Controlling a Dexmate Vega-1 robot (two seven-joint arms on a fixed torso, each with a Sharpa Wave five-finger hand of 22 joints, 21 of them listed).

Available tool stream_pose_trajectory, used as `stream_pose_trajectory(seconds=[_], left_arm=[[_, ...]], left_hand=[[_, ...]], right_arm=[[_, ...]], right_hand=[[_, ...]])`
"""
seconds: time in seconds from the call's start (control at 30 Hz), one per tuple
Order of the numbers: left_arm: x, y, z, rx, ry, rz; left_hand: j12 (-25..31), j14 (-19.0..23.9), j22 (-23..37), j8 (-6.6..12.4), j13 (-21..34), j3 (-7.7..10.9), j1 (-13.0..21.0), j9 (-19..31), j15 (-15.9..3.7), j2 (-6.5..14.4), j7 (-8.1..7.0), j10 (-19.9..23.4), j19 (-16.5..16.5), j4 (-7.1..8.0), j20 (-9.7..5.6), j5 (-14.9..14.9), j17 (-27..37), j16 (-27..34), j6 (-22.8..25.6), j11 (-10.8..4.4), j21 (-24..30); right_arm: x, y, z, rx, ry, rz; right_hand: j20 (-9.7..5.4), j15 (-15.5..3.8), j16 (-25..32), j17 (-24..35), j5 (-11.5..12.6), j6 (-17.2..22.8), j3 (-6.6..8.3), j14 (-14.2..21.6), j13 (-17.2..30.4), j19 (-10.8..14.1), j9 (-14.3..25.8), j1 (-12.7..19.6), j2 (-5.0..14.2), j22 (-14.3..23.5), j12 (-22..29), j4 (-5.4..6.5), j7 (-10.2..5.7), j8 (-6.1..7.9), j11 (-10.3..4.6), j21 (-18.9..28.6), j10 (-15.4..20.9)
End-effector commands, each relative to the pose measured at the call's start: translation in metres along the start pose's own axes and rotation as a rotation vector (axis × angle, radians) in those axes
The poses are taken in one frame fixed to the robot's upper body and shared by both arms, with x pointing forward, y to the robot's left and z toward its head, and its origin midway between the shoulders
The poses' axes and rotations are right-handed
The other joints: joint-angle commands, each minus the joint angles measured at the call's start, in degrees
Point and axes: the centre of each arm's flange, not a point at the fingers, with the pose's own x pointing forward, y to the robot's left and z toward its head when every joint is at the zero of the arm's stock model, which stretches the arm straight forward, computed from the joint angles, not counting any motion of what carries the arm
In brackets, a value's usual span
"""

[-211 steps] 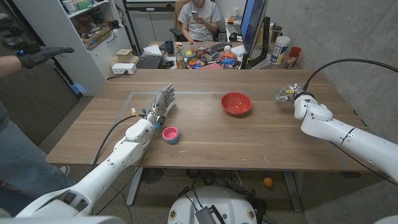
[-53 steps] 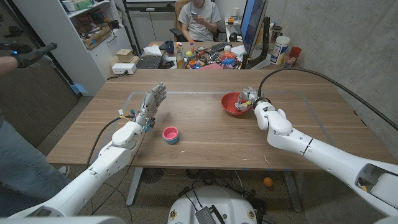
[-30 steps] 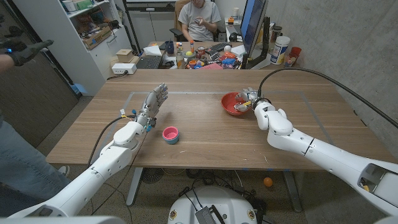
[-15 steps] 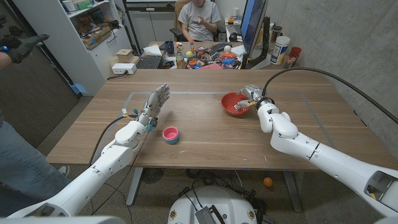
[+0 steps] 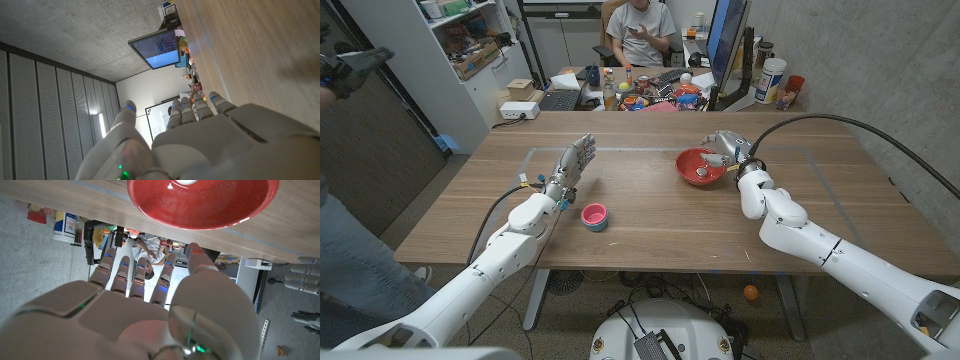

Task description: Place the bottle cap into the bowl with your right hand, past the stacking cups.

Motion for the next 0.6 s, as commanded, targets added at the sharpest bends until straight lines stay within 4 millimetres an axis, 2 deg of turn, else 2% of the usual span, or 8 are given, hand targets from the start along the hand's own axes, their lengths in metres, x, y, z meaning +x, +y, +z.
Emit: stream_pose_trajectory(seconds=[0.03, 0.1, 0.23, 0.37, 0.6], left_arm=[[0.0029, -0.0050, 0.0025, -0.003, -0.014, -0.005], [0.0037, -0.0056, 0.0032, -0.002, -0.016, -0.009], [0.0059, -0.0077, 0.0057, -0.002, -0.024, -0.018], [0.0077, -0.0092, 0.0071, -0.001, -0.030, -0.024], [0.0108, -0.0093, 0.0089, 0.005, -0.031, -0.032]], left_hand=[[0.31, -0.35, 0.17, 0.34, 0.25, 0.28, 0.60, 0.31, 0.24, 0.00, 0.02, 0.31, -0.27, -0.12, -0.03, 0.06, 0.13, 0.13, 0.28, 0.15, 0.39], [0.32, -0.38, 0.17, 0.33, 0.25, 0.30, 0.62, 0.31, 0.22, 0.03, 0.04, 0.33, -0.28, -0.12, -0.04, 0.06, 0.13, 0.12, 0.29, 0.10, 0.39], [0.32, -0.37, 0.17, 0.31, 0.25, 0.32, 0.66, 0.30, 0.22, 0.07, 0.03, 0.34, -0.30, -0.12, -0.03, 0.06, 0.12, 0.12, 0.26, 0.03, 0.38], [0.29, -0.38, 0.17, 0.29, 0.25, 0.32, 0.68, 0.30, 0.23, 0.09, -0.03, 0.28, -0.24, -0.12, -0.08, 0.05, 0.12, 0.12, 0.25, 0.07, 0.41], [0.28, -0.41, 0.17, 0.23, 0.25, 0.33, 0.72, 0.30, 0.21, 0.12, 0.01, 0.27, -0.25, -0.12, -0.16, 0.03, 0.12, 0.11, 0.15, -0.06, 0.41]], right_arm=[[-0.0059, -0.0086, -0.0015, 0.255, -0.003, -0.083], [-0.0057, -0.0104, 0.0001, 0.295, -0.015, -0.082], [-0.0048, -0.0127, 0.0028, 0.362, -0.032, -0.088], [-0.0032, -0.0135, 0.0039, 0.415, -0.043, -0.081], [-0.0005, -0.0132, 0.0022, 0.507, -0.048, -0.063]], right_hand=[[-1.30, 0.11, 0.41, 0.27, -0.46, -0.24, -0.86, 1.08, 0.31, 0.74, 0.33, -2.78, 0.29, 0.17, 0.09, 1.64, 0.58, -0.31, 0.40, -0.22, 0.95], [-1.87, -0.14, 0.20, 0.28, -0.70, -2.58, -1.51, 1.19, 0.34, 1.26, 0.35, -4.19, 0.26, 0.15, -0.20, 2.17, 1.78, -1.37, 0.62, -0.26, 1.03], [-2.28, -1.11, -0.13, 0.30, -0.93, -4.78, -2.07, 1.02, 0.37, 1.49, 0.32, -5.33, 0.20, 0.14, -0.49, 2.49, 2.61, -2.26, 0.76, -0.43, 1.13], [-3.09, -1.76, -0.26, 0.33, -1.06, -6.07, -2.39, 1.11, 0.39, 1.54, 0.30, -6.04, 0.31, 0.14, -0.72, 2.71, 3.34, -2.66, 0.68, -0.58, 1.10], [-3.48, -1.88, -0.27, 0.41, -1.22, -7.69, -2.71, 1.44, 0.41, 1.52, 0.28, -7.01, 0.65, 0.13, -0.90, 3.12, 4.50, -3.05, 0.83, -0.77, 1.22]])
